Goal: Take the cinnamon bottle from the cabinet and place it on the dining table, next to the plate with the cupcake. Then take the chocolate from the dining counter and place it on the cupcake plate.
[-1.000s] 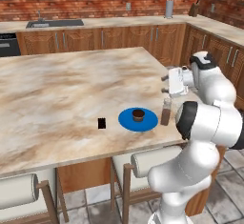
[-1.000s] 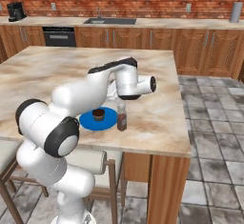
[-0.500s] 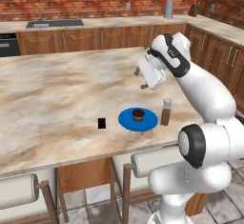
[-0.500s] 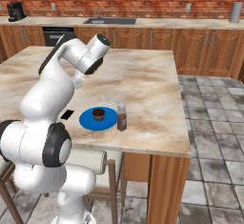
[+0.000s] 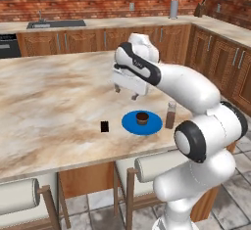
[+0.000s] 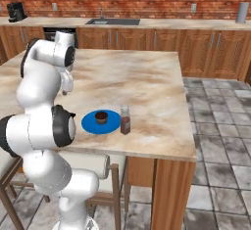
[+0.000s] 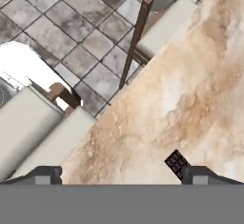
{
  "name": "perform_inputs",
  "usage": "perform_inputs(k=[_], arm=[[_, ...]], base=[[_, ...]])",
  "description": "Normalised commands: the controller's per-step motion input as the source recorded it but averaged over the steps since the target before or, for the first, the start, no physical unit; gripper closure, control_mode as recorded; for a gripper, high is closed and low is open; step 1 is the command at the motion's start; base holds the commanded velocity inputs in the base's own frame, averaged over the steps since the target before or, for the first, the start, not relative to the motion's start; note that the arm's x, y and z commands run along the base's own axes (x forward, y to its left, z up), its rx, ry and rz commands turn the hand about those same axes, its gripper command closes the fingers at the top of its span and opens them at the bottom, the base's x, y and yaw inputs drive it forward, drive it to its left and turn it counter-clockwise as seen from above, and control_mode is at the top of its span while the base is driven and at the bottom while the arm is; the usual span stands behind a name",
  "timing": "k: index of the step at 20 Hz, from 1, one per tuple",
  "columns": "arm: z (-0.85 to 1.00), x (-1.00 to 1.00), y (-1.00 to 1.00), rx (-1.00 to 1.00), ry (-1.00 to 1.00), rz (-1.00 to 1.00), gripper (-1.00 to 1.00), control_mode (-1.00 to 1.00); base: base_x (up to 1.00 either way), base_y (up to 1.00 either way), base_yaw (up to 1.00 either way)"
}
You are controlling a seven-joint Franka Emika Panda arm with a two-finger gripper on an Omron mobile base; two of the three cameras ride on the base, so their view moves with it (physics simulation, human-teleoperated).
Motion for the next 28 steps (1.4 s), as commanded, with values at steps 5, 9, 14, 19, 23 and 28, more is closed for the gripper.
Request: perform_inputs(k=[5,9,14,19,23,28], arm=[[-0.81,0.04,0.05,-0.19,0.03,0.73,-1.00,-1.00],[-0.64,0.04,0.48,-0.10,0.02,0.34,-1.00,-1.00],[-0.55,0.21,0.35,0.00,0.00,0.13,-1.00,-1.00],[-0.79,0.28,0.12,0.00,0.00,0.05,-1.00,-1.00],[-0.74,0.45,0.19,0.00,0.00,0.01,-1.00,-1.00],[-0.55,0.38,0.10,0.00,0.00,0.00,-1.00,-1.00]], base=[[0.00,0.00,0.00],[0.00,0.00,0.00],[0.00,0.00,0.00],[0.00,0.00,0.00],[0.00,0.00,0.00],[0.00,0.00,0.00]])
